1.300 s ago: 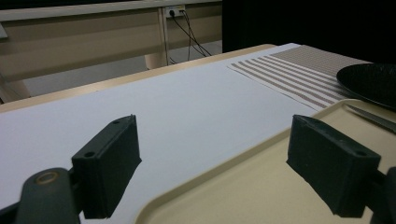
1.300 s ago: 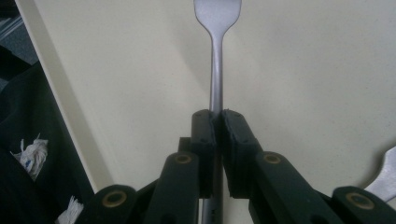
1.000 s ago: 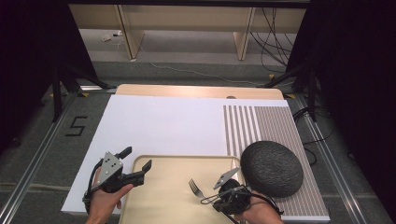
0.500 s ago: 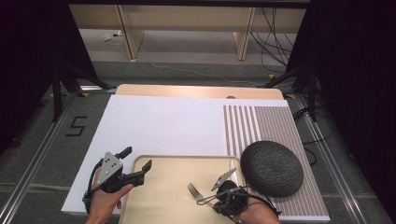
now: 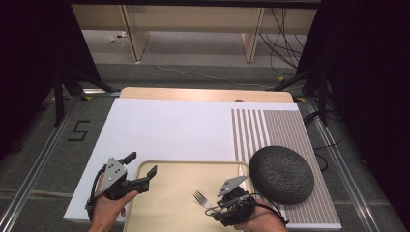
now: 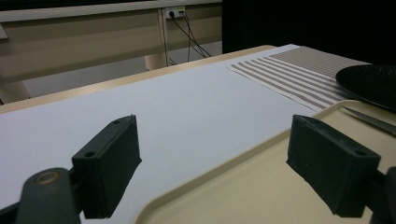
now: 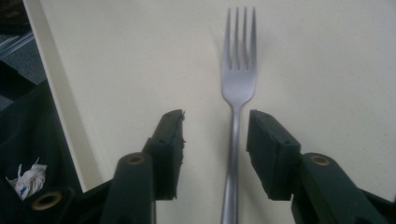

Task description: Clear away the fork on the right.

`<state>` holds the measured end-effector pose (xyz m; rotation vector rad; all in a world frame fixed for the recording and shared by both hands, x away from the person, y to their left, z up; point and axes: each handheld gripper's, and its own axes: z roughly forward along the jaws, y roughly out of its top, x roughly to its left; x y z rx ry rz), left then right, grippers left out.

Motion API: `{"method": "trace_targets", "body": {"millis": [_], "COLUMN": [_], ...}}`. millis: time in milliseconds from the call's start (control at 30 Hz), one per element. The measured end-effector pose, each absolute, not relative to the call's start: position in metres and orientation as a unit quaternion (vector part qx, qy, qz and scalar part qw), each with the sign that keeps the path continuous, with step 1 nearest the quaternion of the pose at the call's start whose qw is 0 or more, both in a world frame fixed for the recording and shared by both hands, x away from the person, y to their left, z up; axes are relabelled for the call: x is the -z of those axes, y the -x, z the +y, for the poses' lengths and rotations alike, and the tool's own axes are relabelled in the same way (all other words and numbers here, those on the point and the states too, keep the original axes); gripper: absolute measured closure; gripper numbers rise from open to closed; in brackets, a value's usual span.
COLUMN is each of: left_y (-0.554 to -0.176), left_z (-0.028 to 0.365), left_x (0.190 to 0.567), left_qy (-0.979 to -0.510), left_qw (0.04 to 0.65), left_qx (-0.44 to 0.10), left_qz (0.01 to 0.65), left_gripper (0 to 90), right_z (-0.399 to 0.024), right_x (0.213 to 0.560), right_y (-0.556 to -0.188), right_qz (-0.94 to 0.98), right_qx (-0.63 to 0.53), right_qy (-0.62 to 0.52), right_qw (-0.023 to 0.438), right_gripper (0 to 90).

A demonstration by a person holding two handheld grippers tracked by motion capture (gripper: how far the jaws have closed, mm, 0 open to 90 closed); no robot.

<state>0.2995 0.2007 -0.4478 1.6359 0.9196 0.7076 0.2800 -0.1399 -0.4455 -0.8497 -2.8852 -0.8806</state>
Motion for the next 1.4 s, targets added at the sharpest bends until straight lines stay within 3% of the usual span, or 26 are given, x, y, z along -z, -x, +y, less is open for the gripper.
{"method": "trace_targets", "body": {"millis": [233,367,700,1400], "left_y": [-0.300,-0.300,-0.300,-0.300], "left_z": [0.200,0.200,0.200,0.200], "left_x": [0.448,0.448,0.448,0.448], "left_qy": [-0.688,-0.689,-0.689,-0.689], "left_qw": [0.538,0.537,0.537,0.538], "left_qx": [-0.296,-0.298,-0.297,-0.297], "left_qz": [0.386,0.385,0.385,0.385], "left_gripper": [16.8,16.8,16.8,16.8], "right_z": [-0.133,-0.130,-0.127,-0.139], "right_x": [0.452,0.456,0.464,0.462], "right_y": [-0.273,-0.270,-0.268,-0.276], "right_qz": [-0.930,-0.936,-0.946,-0.943], "right_qx": [0.271,0.256,0.230,0.195], "right_qy": [0.248,0.241,0.228,0.258], "right_qw": [-0.011,-0.016,-0.031,-0.080], "right_gripper": [77.2,83.6,90.0,90.0]}}
